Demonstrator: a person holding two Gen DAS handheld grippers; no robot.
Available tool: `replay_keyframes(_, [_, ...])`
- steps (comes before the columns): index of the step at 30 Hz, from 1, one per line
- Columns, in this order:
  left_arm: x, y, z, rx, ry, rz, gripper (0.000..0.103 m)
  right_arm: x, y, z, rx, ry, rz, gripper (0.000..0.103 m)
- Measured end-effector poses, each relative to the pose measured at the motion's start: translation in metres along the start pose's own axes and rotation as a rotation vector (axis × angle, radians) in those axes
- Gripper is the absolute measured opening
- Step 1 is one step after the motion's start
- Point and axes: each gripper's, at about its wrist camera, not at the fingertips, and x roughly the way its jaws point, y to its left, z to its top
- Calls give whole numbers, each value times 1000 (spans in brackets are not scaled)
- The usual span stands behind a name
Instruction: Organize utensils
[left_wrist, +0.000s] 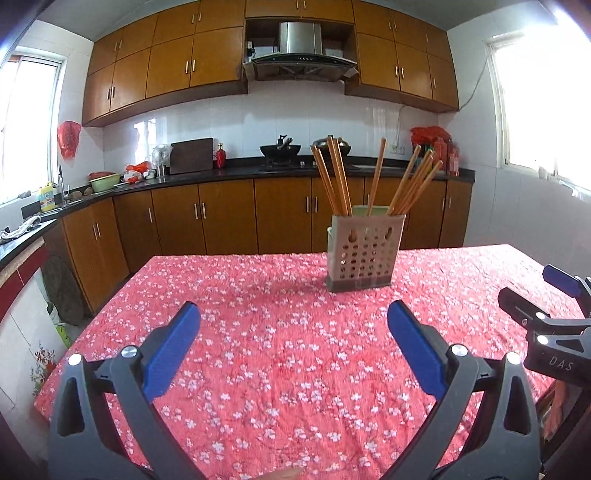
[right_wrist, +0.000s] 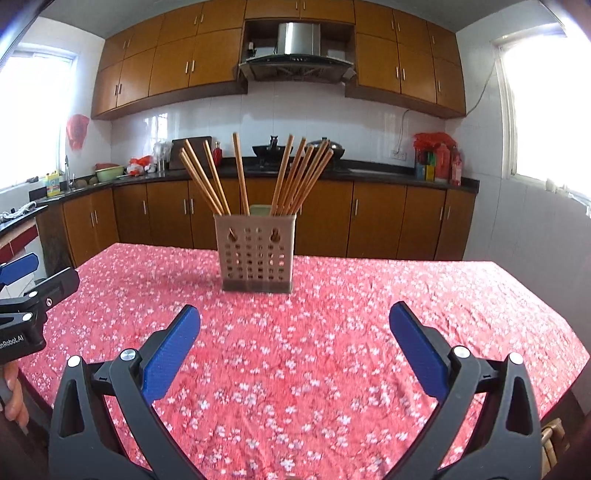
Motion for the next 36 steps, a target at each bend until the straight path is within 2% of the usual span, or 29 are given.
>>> replay_keyframes(11, [5,-8,-10,9,30,-9,99,1,-11,-8,59,24,-4,101])
replay_keyframes(36, [13,-13,-11,-8,50,-28,99,1,-18,-11,76,36,-3,101])
